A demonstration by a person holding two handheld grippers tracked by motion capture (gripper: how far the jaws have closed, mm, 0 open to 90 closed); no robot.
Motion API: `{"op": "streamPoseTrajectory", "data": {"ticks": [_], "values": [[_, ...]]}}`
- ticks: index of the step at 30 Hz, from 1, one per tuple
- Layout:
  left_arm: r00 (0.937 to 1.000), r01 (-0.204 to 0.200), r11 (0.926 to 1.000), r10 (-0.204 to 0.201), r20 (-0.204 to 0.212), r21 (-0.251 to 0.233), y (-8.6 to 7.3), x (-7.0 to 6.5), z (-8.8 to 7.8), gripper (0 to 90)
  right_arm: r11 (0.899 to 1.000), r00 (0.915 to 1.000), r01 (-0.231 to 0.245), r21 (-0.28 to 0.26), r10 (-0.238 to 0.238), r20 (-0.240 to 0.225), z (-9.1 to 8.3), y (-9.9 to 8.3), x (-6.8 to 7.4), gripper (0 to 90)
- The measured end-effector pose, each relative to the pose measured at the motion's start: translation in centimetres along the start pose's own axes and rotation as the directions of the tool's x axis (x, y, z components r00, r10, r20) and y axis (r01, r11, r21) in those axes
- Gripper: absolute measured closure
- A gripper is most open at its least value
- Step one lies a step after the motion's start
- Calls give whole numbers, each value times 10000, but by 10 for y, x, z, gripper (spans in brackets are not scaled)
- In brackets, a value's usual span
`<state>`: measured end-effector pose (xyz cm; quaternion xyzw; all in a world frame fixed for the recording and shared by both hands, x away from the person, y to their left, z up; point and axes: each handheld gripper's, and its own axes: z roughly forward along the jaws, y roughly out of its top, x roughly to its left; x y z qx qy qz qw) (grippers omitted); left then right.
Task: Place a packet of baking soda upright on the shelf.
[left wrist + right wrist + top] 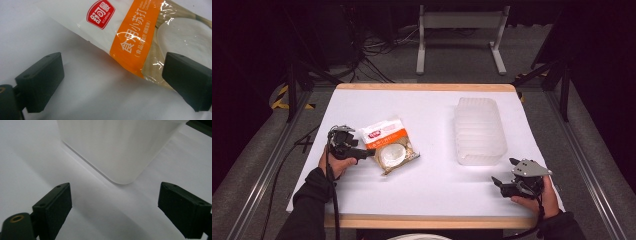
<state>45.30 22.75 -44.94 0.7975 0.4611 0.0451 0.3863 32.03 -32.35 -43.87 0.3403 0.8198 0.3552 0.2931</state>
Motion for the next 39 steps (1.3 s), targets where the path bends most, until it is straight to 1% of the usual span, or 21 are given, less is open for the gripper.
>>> {"op": "streamPoseTrajectory", "data": {"ticks": [2, 4, 6, 7, 9, 10, 11, 13, 17, 20, 22, 24, 27, 28, 29, 32, 33, 36, 37, 38, 39], "values": [[9999, -26, 10000, 27, 164, -53, 1, -1, 2, 48, 10000, 10000, 17, 8, -17, -26, 0, 1, 1, 125], [9996, -193, 9998, 194, 193, -49, 2, -3, 4, 40, 10000, 10000, 39, -2, -39, -12, 0, 1, 1, 125], [9992, -96, 9998, 102, 376, -171, 3, -3, 6, 56, 10000, 10000, 29, 13, -29, -24, 1, 1, 1, 125], [9991, -176, 9997, 182, 394, -138, 4, -4, 7, 60, 10000, 10000, 44, 35, -44, -31, 1, 1, 1, 126], [9958, -189, 9996, 207, 892, -212, 6, -5, 7, 141, 10000, 10000, 43, 36, -43, 19, 1, 0, 1, 126], [9945, -231, 9995, 253, 1020, -224, 7, -6, 9, 190, 10000, 10000, 21, 9, -21, 23, 1, 0, 1, 127], [9946, -401, 9990, 416, 947, -174, 7, -7, 9, 191, 10000, 10000, 11, 11, -11, 18, 1, 0, 1, 127], [9922, -707, 9974, 718, 1015, -145, 9, -10, 10, 235, 10000, 10000, -2, 36, 2, 13, 1, 0, 1, 127], [9911, -573, 9977, 613, 1186, -364, 15, -10, 12, 304, 9999, 10000, 22, 105, -21, -32, 3, 0, 2, 126], [9903, -602, 9969, 660, 1224, -509, 20, -11, 17, 362, 9999, 10000, 65, 122, -65, -29, 3, 0, 2, 126], [9908, -730, 9957, 790, 1099, -577, 21, -13, 21, 429, 10000, 10000, 72, 61, -72, 13, 2, 0, 3, 129], [9908, -810, 9954, 860, 1047, -512, 23, -14, 24, 491, 10000, 10000, 25, -4, -25, 33, 1, 1, 2, 130], [9907, -816, 9942, 886, 1036, -697, 25, -15, 24, 649, 10000, 10000, 44, 33, -44, 8, 2, 0, 2, 130], [9901, -862, 9926, 948, 1031, -856, 25, -15, 23, 698, 10000, 10000, 52, 37, -52, 9, 2, 0, 2, 130], [9885, -904, 9916, 1006, 1132, -921, 24, -17, 23, 762, 10000, 10000, 48, 22, -48, 7, 2, 0, 2, 130], [9851, -1106, 9872, 1242, 1189, -1147, 24, -20, 19, 853, 10000, 10000, 38, 21, -38, 9, 2, 0, 2, 130], [9844, -1121, 9856, 1276, 1211, -1266, 24, -21, 17, 872, 10000, 10000, 36, 25, -36, 14, 2, 0, 2, 130], [9801, -1382, 9759, 1592, 1183, -1689, 25, -26, 7, 895, 10000, 10000, 33, 33, -33, 3, 2, 0, 2, 130], [9770, -1409, 9721, 1672, 1324, -1876, 25, -28, 3, 896, 10000, 10000, 37, 30, -37, 17, 2, 0, 2, 130], [9734, -1499, 9658, 1817, 1399, -2115, 24, -31, -1, 897, 10000, 10000, 63, 29, -63, 17, 2, 0, 2, 130], [9716, -1510, 9623, 1867, 1454, -2264, 23, -32, -3, 897, 10000, 10000, 70, 28, -70, 22, 1, 0, 2, 129]]}}
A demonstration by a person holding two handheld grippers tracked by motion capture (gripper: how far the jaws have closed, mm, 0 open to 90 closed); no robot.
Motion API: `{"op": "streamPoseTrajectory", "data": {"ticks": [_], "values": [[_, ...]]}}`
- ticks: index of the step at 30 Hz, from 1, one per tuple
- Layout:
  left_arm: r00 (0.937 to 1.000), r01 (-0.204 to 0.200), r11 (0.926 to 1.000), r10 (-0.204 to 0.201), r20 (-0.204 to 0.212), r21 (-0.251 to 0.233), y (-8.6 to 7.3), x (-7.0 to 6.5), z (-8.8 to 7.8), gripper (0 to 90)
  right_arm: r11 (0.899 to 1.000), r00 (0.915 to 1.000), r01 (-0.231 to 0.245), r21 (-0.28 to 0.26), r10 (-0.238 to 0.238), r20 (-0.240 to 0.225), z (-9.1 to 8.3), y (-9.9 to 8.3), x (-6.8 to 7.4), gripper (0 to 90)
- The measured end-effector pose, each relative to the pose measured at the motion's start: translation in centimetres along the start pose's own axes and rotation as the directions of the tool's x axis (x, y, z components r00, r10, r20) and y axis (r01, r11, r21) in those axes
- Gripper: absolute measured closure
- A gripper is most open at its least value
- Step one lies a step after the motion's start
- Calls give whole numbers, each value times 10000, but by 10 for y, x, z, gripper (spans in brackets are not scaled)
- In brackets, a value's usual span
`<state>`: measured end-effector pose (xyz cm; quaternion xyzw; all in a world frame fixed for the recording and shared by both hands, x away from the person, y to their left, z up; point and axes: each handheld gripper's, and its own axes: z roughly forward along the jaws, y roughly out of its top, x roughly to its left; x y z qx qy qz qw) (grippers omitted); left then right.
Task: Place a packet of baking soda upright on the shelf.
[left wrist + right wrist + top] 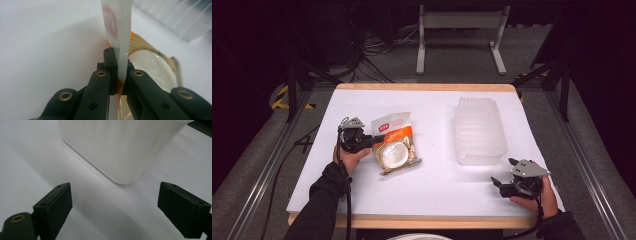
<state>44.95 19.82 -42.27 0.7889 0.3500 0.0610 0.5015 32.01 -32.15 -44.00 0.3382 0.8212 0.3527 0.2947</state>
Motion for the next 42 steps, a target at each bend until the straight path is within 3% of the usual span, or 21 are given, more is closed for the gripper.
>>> {"op": "streamPoseTrajectory", "data": {"ticks": [4, 8, 10, 11, 13, 17, 21, 26, 31, 35, 42], "values": [[9994, -190, 9977, 209, 286, -644, 0, -12, -10, 898, 10000, 10000, -31, -9, 31, 18, 0, -1, -1, 129], [9968, -617, 9930, 664, 442, -1006, 1, -25, -18, 897, 10000, 10000, -35, 0, 35, 24, -1, -1, -2, 129], [9955, -807, 9914, 854, 413, -1033, 2, -32, -21, 897, 10000, 10000, -54, -15, 54, 32, -1, -1, -2, 129], [9931, -1090, 9887, 1129, 327, -1026, 2, -34, -23, 898, 10000, 10000, -40, -17, 40, 32, -1, -1, -2, 129], [9923, -1078, 9879, 1139, 494, -1117, 2, -40, -26, 898, 10000, 10000, -30, -30, 30, 23, -1, -1, -2, 129], [9861, -1576, 9834, 1615, 380, -902, 3, -49, -29, 898, 10000, 10000, -45, -23, 45, 50, -1, -1, -2, 129], [9753, -2190, 9734, 2205, 153, -677, 4, -57, -29, 898, 10000, 10000, 3, -25, -3, 74, -2, -1, -2, 129], [9750, -2183, 9730, 2206, 245, -754, 3, -59, -31, 898, 10000, 9998, 82, -23, -82, 164, -2, -1, -1, 130], [9689, -2459, 9669, 2472, 116, -676, 6, -63, -32, 899, 10000, 9998, 76, 5, -76, 163, -1, -1, -1, 130], [9658, -2553, 9636, 2580, 261, -790, 8, -69, -33, 899, 10000, 9998, 73, -6, -73, 171, -1, -1, -1, 130], [9505, -3051, 9460, 3097, 268, -1098, 13, -85, -32, 900, 10000, 9998, 92, 13, -93, 160, -1, -1, -1, 130]]}}
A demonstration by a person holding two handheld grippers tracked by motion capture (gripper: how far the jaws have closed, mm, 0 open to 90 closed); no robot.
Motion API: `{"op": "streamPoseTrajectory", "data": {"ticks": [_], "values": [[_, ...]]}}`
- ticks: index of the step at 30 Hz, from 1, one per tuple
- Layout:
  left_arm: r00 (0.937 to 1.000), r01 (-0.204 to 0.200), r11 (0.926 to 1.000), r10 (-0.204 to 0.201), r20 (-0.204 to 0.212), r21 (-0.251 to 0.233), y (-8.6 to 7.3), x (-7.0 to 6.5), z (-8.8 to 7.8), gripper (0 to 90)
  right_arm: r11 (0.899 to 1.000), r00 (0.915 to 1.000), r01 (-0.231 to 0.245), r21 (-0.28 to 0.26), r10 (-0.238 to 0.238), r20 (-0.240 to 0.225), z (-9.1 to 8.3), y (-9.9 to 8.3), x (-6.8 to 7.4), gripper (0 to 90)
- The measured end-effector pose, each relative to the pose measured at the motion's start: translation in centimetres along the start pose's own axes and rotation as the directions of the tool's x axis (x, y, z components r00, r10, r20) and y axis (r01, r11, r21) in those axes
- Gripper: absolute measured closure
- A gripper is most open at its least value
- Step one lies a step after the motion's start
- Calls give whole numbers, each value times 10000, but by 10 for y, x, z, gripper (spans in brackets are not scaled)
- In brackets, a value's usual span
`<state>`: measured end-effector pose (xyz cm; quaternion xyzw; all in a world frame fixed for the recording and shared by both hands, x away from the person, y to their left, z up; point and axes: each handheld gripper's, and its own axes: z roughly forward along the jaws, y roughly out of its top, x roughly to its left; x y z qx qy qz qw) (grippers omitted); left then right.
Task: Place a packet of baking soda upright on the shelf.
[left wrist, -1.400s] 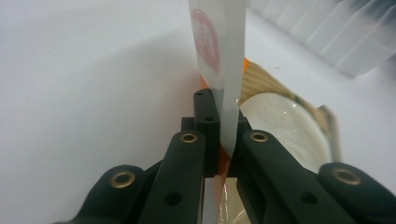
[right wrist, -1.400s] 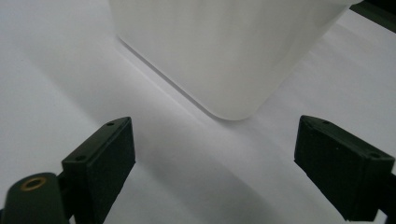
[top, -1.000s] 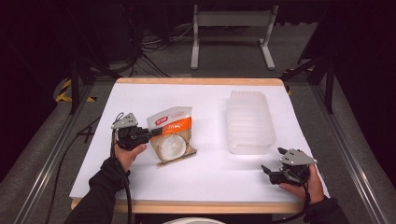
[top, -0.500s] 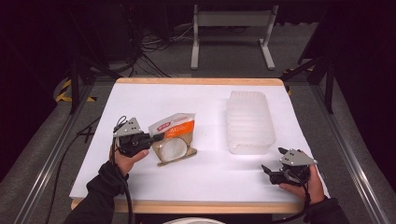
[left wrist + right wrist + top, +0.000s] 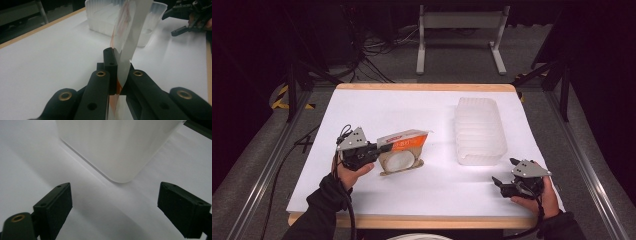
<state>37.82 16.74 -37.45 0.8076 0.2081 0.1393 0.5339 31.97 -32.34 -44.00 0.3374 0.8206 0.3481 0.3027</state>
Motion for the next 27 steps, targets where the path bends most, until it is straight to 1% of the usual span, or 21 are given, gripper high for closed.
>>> {"op": "streamPoseTrajectory", "data": {"ticks": [3, 4, 5, 7, 8, 9, 10, 12, 13, 14, 15, 17, 18, 19, 21, 26, 27], "values": [[9999, -99, 9998, 100, 22, -151, 3, -4, 2, 899, 10000, 10000, -1, 38, 1, -1, 0, 0, 0, 131], [10000, -51, 9999, 51, 35, -163, 4, -5, 3, 899, 10000, 10000, -16, 25, 16, 7, 0, 0, 0, 131], [9999, -103, 9998, 104, 69, -186, 5, -5, 3, 900, 10000, 10000, -19, 24, 19, 11, 0, 0, 0, 130], [10000, -81, 9997, 82, 48, -249, 6, -5, 4, 900, 10000, 10000, 13, 6, -13, 27, 0, 0, 0, 131], [9999, -34, 9996, 39, 163, -280, 7, -5, 5, 900, 10000, 10000, 9, -5, -9, 27, 0, 0, 0, 130], [9997, -113, 9995, 119, 210, -295, 8, -5, 5, 900, 10000, 10000, 14, -21, -14, 42, 0, 1, 0, 131], [9997, -149, 9994, 155, 173, -297, 9, -6, 5, 900, 10000, 10000, 18, -34, -18, 41, -1, 1, 0, 131], [9996, -64, 9992, 74, 263, -390, 11, -7, 6, 900, 10000, 10000, -34, -55, 34, 13, -1, 1, 1, 131], [9996, -192, 9992, 199, 214, -352, 12, -7, 7, 900, 10000, 10000, -41, -77, 41, 7, -2, 1, 1, 131], [9997, -132, 9993, 139, 196, -361, 14, -9, 7, 899, 10000, 10000, -43, -89, 43, -6, -2, 2, 1, 131], [9995, -98, 9991, 111, 310, -423, 15, -9, 7, 900, 9999, 10000, -37, -110, 37, 4, -2, 2, 1, 130], [9994, -188, 9988, 200, 267, -458, 18, -9, 6, 900, 9999, 10000, -56, -116, 56, 3, -2, 2, 1, 131], [9996, -109, 9986, 123, 266, -512, 20, -9, 6, 900, 9999, 10000, -68, -100, 68, 14, -2, 2, 1, 130], [9996, -123, 9985, 138, 266, -540, 21, -9, 6, 900, 9999, 10000, -76, -75, 77, 12, -2, 1, 1, 131], [9996, -193, 9986, 203, 201, -486, 23, -9, 7, 900, 9999, 10000, -98, -53, 98, 1, -1, 1, 0, 131], [9995, -180, 9987, 191, 232, -467, 27, -9, 8, 900, 9999, 9999, -108, -57, 108, 15, -2, 1, 0, 131], [9994, -261, 9986, 271, 203, -452, 29, -9, 7, 900, 9999, 9999, -112, -52, 112, 8, -1, 1, 0, 131]]}}
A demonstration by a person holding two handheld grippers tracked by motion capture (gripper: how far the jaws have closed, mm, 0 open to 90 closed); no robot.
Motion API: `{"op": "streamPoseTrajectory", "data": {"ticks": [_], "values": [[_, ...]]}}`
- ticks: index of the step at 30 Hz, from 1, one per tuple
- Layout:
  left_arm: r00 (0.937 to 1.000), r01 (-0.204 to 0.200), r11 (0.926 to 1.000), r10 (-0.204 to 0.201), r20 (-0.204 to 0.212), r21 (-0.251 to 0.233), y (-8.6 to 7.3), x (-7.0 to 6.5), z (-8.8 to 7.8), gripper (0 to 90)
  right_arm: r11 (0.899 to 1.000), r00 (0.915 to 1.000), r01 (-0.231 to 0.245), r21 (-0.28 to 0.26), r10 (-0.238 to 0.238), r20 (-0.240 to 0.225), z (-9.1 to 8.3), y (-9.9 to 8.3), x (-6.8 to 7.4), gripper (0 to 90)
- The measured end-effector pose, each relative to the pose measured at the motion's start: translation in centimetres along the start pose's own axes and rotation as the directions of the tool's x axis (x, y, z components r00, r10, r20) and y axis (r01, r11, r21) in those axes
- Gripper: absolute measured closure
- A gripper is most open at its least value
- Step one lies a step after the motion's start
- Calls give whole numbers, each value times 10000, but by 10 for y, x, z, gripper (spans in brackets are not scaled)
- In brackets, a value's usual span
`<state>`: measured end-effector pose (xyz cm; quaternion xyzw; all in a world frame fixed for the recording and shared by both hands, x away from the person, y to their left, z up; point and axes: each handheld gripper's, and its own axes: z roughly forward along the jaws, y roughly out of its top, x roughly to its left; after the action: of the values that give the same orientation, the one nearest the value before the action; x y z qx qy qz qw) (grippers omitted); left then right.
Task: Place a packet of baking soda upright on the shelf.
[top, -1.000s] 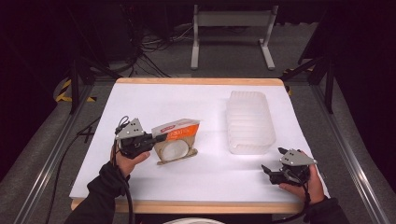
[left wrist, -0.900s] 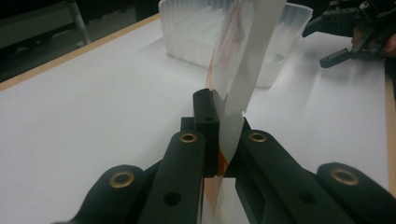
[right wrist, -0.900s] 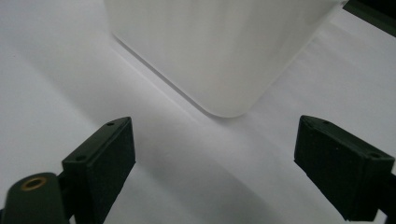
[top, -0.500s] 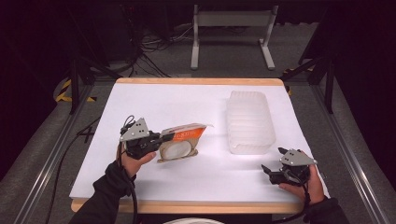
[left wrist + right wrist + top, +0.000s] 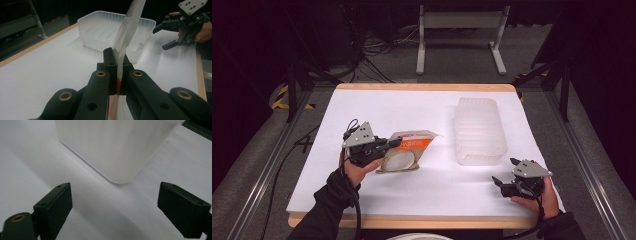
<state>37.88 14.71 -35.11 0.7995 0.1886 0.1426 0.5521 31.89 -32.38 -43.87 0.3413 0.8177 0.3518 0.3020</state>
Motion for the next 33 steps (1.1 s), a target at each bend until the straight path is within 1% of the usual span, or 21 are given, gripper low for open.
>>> {"op": "streamPoseTrajectory", "data": {"ticks": [2, 6, 8, 9, 13, 15, 19, 20, 21, 23, 28, 30, 33], "values": [[10000, -61, 10000, 61, -52, -21, 3, 1, 1, 900, 10000, 10000, -15, 9, 15, -12, 0, 0, 0, 131], [10000, -20, 9998, 20, -26, -192, 10, 3, 1, 900, 10000, 10000, -27, 22, 27, 8, 1, -1, 0, 131], [9999, -97, 9997, 96, -32, -231, 14, 3, 2, 900, 10000, 10000, -22, 28, 21, 23, 1, -1, 0, 131], [9998, -191, 9995, 191, -15, -238, 17, 4, 3, 900, 10000, 10000, -20, 19, 20, 18, 0, -1, -1, 131], [9998, -170, 9994, 172, 70, -291, 29, 5, 10, 900, 10000, 10000, -27, 17, 27, 24, 0, -1, -1, 132], [9995, -302, 9990, 305, 106, -317, 35, 5, 14, 900, 10000, 10000, -33, 7, 33, 27, 0, -1, -1, 132], [9981, -577, 9981, 582, 216, -214, 52, 3, 25, 900, 10000, 10000, -40, 33, 40, 23, 0, -1, -1, 132], [9979, -591, 9981, 596, 262, -194, 56, 2, 29, 900, 10000, 10000, -51, 30, 50, 19, 1, -1, -1, 132], [9979, -591, 9981, 596, 262, -194, 56, 2, 29, 900, 10000, 10000, -51, 30, 50, 19, 1, -1, -1, 132], [9967, -701, 9972, 710, 393, -246, 64, 1, 36, 900, 10000, 10000, -28, 71, 28, -13, 1, -1, -1, 132], [9947, -725, 9963, 756, 691, -459, 79, -2, 55, 900, 10000, 10000, -68, 44, 68, 2, 0, -2, -1, 132], [9941, -669, 9960, 716, 811, -591, 84, -3, 61, 900, 10000, 10000, -62, 45, 62, -9, 1, -2, -1, 132], [9918, -651, 9950, 729, 1047, -763, 92, -6, 74, 900, 10000, 9999, -67, 35, 67, -79, 1, -2, -1, 131]]}}
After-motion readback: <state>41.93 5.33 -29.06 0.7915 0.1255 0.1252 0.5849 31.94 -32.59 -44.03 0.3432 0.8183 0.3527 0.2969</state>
